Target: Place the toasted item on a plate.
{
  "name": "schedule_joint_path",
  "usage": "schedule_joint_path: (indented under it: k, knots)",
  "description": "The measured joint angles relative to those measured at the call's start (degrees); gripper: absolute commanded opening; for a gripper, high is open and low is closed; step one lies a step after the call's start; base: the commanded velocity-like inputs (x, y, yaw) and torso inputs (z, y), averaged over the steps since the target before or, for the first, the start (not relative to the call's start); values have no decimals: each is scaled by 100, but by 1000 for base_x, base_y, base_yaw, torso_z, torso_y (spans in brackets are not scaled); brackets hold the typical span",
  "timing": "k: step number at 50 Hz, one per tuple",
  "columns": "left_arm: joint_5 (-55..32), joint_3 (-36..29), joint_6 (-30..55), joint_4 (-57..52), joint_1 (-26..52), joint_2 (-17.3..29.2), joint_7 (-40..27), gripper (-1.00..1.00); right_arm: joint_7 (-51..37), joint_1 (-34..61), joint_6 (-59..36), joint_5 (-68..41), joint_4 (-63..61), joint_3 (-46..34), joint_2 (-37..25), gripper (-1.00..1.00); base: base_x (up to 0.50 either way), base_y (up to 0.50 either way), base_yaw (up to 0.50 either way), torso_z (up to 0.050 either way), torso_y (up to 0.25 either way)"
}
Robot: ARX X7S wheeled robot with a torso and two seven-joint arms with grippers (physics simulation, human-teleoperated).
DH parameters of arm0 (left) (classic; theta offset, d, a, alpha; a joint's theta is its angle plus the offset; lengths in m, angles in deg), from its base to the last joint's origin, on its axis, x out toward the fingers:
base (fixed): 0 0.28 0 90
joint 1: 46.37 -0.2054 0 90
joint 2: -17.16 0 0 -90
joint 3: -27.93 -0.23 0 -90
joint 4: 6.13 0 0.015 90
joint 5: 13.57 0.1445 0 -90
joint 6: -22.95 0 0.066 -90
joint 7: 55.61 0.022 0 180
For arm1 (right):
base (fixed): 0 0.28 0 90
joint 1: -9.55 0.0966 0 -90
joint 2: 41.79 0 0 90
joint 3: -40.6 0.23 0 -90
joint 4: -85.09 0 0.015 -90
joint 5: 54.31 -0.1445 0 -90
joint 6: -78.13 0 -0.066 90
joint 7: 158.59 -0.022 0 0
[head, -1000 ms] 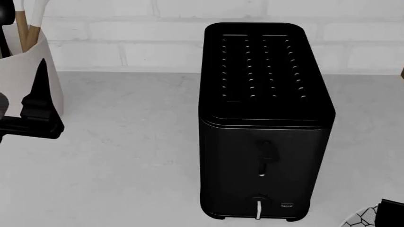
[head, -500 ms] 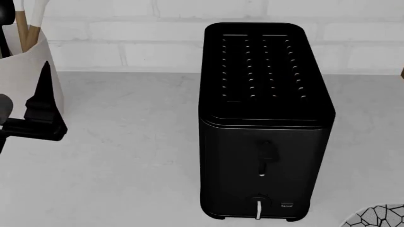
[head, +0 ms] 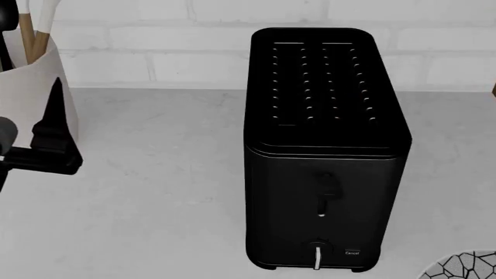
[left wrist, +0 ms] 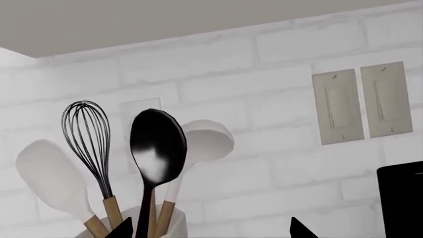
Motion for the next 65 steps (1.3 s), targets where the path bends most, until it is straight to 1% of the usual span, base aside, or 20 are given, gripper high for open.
schedule_joint_path:
  k: [37, 48, 65]
  knots:
    - [5, -107, -30, 73, 45, 27, -20, 100, -6, -980, 781, 1104, -256, -864, 0, -100, 0, 0, 0, 0, 0]
    - [-10, -117, -37, 68, 30, 52, -19, 100, -6, -1097, 652, 1236, -335, -946, 0, -100, 0, 0, 0, 0, 0]
    - [-23, -129, -54, 71, 9, 82, -31, 100, 72, -1015, 28, 1143, -317, -823, 0, -100, 0, 0, 0, 0, 0]
